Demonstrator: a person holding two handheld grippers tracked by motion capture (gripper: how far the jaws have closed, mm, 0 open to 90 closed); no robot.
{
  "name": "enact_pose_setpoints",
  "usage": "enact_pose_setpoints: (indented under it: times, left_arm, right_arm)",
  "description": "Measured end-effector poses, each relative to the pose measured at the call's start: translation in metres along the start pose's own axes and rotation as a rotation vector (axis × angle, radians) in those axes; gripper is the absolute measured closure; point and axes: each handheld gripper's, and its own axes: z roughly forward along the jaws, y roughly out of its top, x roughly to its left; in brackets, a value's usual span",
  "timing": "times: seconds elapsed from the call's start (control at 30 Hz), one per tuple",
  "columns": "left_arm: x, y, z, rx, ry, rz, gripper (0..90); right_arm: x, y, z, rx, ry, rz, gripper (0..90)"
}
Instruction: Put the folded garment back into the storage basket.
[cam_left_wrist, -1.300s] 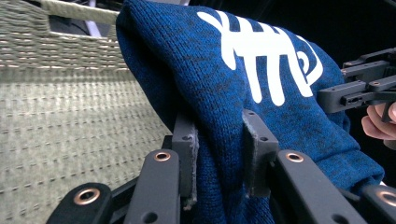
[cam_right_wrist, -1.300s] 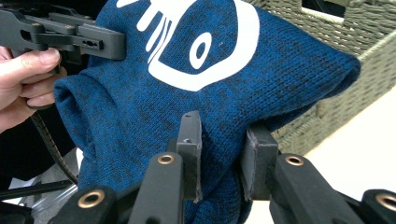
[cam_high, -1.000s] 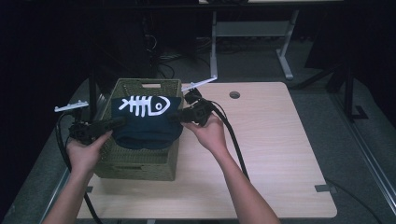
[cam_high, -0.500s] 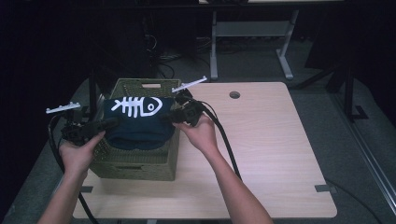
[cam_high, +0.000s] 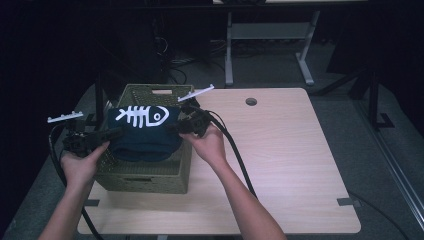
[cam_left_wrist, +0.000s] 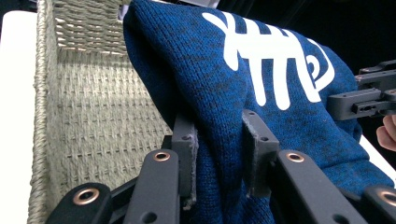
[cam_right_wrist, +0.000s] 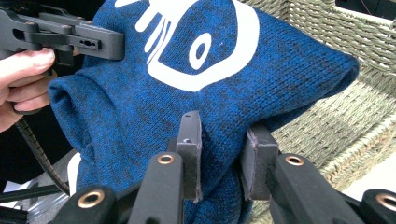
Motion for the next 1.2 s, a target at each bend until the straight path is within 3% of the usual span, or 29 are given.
enact_pose_setpoints:
  times: [0.77, 1.2]
  left_arm:
    - [0.014, -0.008, 0.012, 0.063, 0.101, 0.000, 67.4]
    - [0.012, -0.008, 0.025, 0.113, 0.127, 0.022, 66.8]
  right_arm:
    - [0.000, -0.009, 0.032, 0.033, -0.022, 0.006, 71.6]
    - [-0.005, -0.018, 0.037, 0.049, -0.039, 0.019, 70.6]
